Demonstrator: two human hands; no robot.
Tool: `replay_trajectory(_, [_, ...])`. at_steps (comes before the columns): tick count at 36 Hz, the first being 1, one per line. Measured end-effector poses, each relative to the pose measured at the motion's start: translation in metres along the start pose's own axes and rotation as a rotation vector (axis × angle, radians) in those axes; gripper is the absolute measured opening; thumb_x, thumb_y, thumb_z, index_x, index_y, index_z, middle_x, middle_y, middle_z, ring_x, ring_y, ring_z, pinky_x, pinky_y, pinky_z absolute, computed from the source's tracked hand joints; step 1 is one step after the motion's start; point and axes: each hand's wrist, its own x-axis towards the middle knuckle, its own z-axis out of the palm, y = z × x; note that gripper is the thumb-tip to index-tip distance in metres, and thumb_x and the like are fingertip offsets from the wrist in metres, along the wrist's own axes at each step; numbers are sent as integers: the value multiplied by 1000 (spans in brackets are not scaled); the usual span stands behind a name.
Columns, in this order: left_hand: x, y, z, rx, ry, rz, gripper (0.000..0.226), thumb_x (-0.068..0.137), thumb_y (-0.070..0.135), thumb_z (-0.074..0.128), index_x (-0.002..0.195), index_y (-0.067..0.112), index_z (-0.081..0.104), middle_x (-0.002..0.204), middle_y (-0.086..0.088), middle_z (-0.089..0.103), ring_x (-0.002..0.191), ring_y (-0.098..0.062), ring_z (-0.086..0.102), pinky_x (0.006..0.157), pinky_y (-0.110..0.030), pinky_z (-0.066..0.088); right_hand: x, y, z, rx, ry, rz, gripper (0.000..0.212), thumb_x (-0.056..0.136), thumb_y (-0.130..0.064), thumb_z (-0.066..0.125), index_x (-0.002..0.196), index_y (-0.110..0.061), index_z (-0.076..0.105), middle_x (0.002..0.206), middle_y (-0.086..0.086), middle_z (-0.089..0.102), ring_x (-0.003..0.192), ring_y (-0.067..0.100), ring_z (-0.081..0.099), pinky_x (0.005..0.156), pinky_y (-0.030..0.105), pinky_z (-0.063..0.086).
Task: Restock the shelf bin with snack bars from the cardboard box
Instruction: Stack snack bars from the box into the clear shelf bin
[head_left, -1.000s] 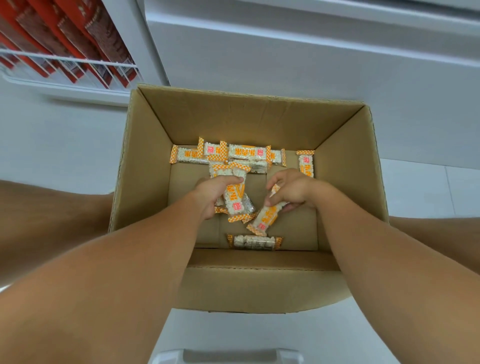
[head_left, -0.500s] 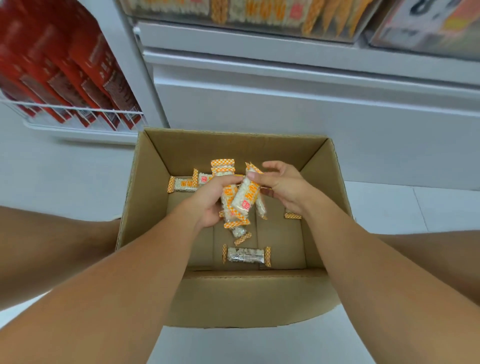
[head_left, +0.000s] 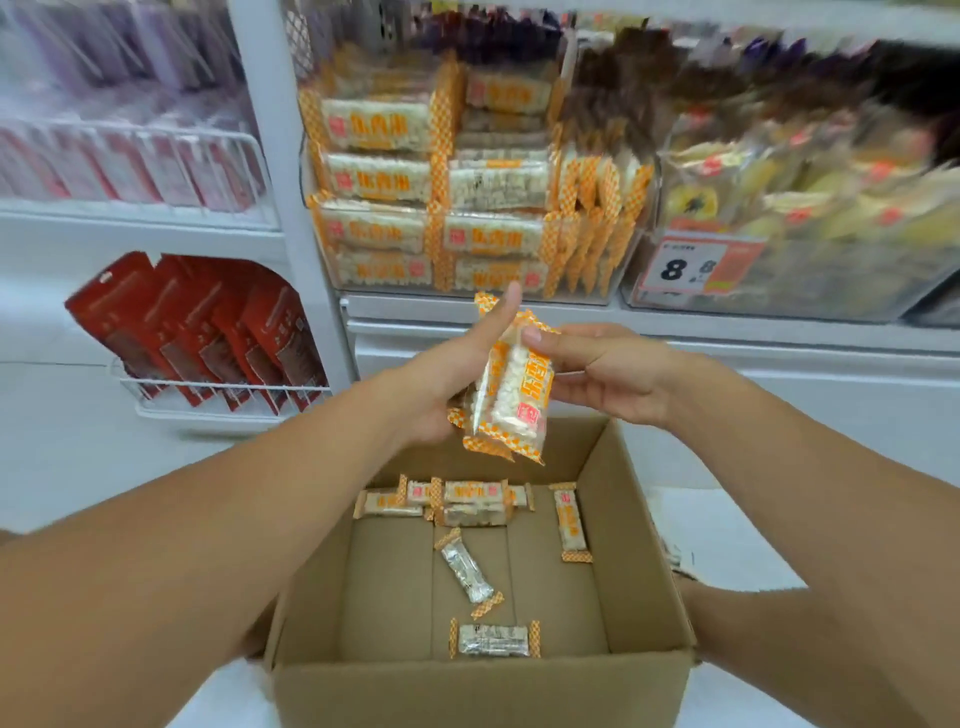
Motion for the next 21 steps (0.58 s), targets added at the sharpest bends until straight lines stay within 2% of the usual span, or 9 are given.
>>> replay_trajectory(3, [-16, 41, 3, 77, -51, 43, 79, 70, 72, 64, 126, 15, 68, 116, -10, 74, 101, -27, 72, 89, -42, 57, -9, -45, -1, 1, 65, -42, 71, 52, -36, 85, 114, -8, 66, 108, 7, 63, 94, 13, 65, 74, 19, 59])
replay_trajectory(5, [-24, 62, 0, 106, -93, 82, 72, 74, 65, 74, 127, 16, 68, 115, -9, 72, 88, -21, 68, 89, -38, 50, -14, -70, -3, 52, 79, -91, 58, 58, -29, 82, 110, -9, 66, 99, 4, 58, 78, 7, 64, 63, 15, 56])
replay_trajectory(8, [-25, 81, -7, 96, -100, 111, 84, 55, 64, 90, 123, 19, 72, 136, -10, 60, 108, -24, 44, 98, -46, 38, -17, -93, -3, 50, 24, -135, 18, 78, -22, 75, 91, -12, 67, 75, -5, 60, 56, 0, 61, 57, 14, 53])
replay_trajectory(9, [-23, 86, -9, 78, -110, 124, 86, 49, 63, 94, 121, 19, 74, 138, -10, 58, 112, -24, 39, 103, -49, 36, -15, -97, -3, 52, 6, -156, 15, 79, -21, 74, 88, -13, 66, 70, -6, 61, 54, 1, 59, 57, 14, 54])
replay_trajectory(11, [-20, 91, -14, -10, -170, 149, 84, 45, 56, 97, 117, 20, 76, 134, -11, 61, 116, -26, 42, 112, -49, 32, -10, -102, -5, 63, -38, -194, 32, 72, -23, 77, 98, -9, 64, 72, -4, 64, 60, 3, 59, 60, 15, 55])
replay_trajectory(14, [-12, 100, -18, -133, -293, 138, 80, 54, 56, 91, 121, 17, 74, 130, -7, 67, 124, -28, 55, 118, -47, 34, 1, -111, -12, 6, -107, -190, 55, 68, -27, 79, 116, -11, 59, 87, 1, 68, 74, 9, 61, 65, 17, 56])
replay_trajectory(17, [2, 111, -15, -217, -422, 175, 69, 83, 60, 67, 135, 15, 63, 133, -9, 61, 123, -29, 55, 114, -43, 40, 8, -124, -25, -48, -136, -187, 40, 73, -29, 75, 109, -16, 65, 87, -2, 71, 72, 7, 64, 55, 17, 54])
replay_trajectory(19, [12, 115, -16, -245, -391, 184, 57, 92, 52, 61, 132, 12, 65, 135, -13, 59, 118, -30, 58, 109, -44, 42, 11, -129, -38, -78, -157, -198, 46, 77, -29, 75, 120, -15, 66, 92, -2, 72, 74, 8, 65, 56, 18, 55])
replay_trajectory(21, [21, 114, -23, -208, -261, 162, 55, 86, 47, 70, 128, 11, 69, 133, -16, 63, 113, -31, 61, 109, -46, 42, 15, -130, -50, -100, -195, -196, 59, 74, -31, 85, 126, -13, 66, 101, 2, 73, 81, 11, 69, 63, 22, 59])
